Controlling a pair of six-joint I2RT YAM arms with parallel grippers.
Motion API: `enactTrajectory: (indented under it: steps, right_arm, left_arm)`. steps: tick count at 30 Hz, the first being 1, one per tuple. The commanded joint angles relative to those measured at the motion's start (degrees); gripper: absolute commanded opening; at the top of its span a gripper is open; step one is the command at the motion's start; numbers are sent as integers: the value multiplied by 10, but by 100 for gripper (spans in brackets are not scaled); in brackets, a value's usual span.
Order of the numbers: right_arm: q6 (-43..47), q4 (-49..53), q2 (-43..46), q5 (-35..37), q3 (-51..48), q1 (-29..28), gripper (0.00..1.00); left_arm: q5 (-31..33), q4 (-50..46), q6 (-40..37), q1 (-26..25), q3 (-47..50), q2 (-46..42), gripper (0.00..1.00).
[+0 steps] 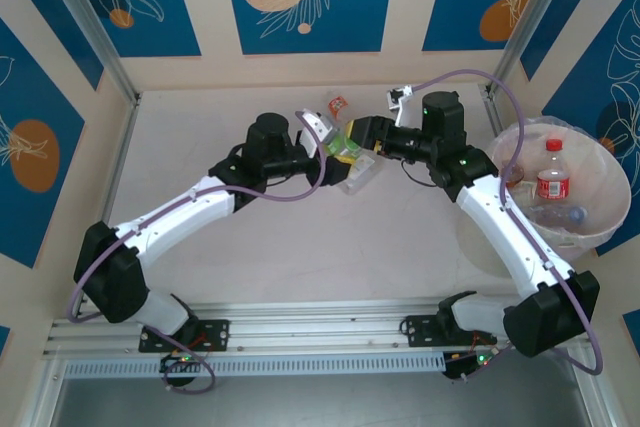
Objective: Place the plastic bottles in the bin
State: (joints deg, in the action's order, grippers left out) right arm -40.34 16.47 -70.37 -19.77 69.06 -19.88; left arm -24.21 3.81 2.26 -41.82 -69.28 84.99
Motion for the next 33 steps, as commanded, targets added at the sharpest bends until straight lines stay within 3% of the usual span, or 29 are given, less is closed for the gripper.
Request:
enactTrajectory:
  steps: [1,3,6,12,16,18,20,24,30,33]
  right_arm:
    - [55,58,34,44,30,13,52]
    - [92,96,63,88,47,28,50]
    - [156,154,110,174,79,48,48]
    - [301,268,204,503,151,79,50]
    - [393,246,243,630,158,110,50]
    - [489,185,240,755,139,128,49]
    - [583,96,228,828,112,177,51]
    - [471,193,191,787,147,298,49]
    - [490,202,132,813,104,370,52]
    - [469,194,128,768,74,410,53]
  left_arm:
    - [-30,6,-14,-4,-15,-4,85]
    - [-33,23,-10,-4,1,-14,100]
    - [1,72,0,-3,46,-35,100]
    - [217,148,42,-4,138,-60,100]
    - [278,163,57,0,173,-58,100]
    - [291,170,71,3,184,-55,100]
    - [300,179,86,6,190,-52,100]
    - [305,192,123,24,188,-41,100]
    - [294,187,167,47,177,-34,100]
    - [292,177,178,53,172,-33,100]
